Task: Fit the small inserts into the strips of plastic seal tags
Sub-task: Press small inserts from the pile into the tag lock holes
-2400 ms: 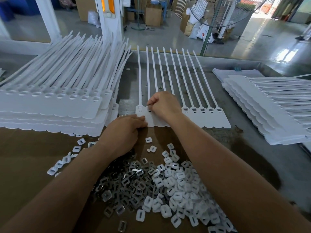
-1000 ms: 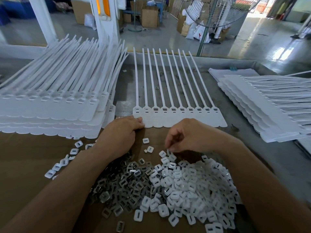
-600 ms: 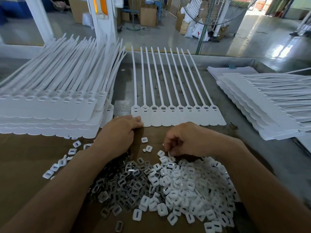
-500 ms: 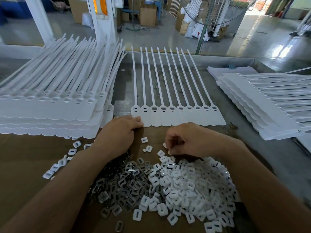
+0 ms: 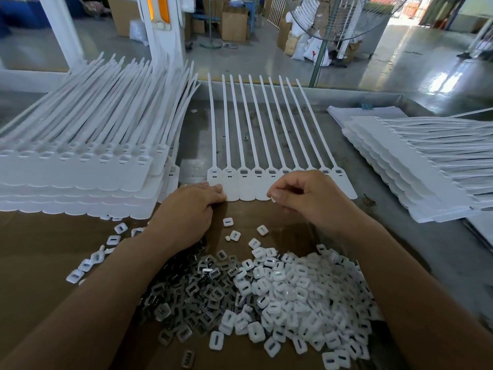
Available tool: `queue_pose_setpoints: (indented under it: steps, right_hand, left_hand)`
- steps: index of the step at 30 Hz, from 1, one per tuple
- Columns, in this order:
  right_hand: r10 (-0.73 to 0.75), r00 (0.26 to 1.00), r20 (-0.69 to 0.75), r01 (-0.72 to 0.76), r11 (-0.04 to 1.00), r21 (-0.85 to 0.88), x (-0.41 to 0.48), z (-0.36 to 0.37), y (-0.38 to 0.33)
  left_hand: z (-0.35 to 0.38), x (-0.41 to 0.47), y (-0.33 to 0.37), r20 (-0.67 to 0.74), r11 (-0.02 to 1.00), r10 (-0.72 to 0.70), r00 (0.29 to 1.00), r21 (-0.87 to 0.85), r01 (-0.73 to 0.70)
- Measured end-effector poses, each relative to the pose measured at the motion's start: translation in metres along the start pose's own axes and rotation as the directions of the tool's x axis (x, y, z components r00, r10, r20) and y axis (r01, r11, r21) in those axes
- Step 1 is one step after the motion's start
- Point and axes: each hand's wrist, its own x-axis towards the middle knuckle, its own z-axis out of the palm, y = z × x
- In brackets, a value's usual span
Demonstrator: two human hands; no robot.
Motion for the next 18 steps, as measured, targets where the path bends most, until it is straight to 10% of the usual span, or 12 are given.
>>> queue_pose_setpoints:
  steps: [18]
  right_hand:
    - [0.036,0.991,-0.130,-0.055,0.988,-0.145,0.078,0.023,-0.010]
  left_hand:
    - [0.000,-0.004,-0.002,-0.068,0.999,0.030,0.997,-0.041,-0.033]
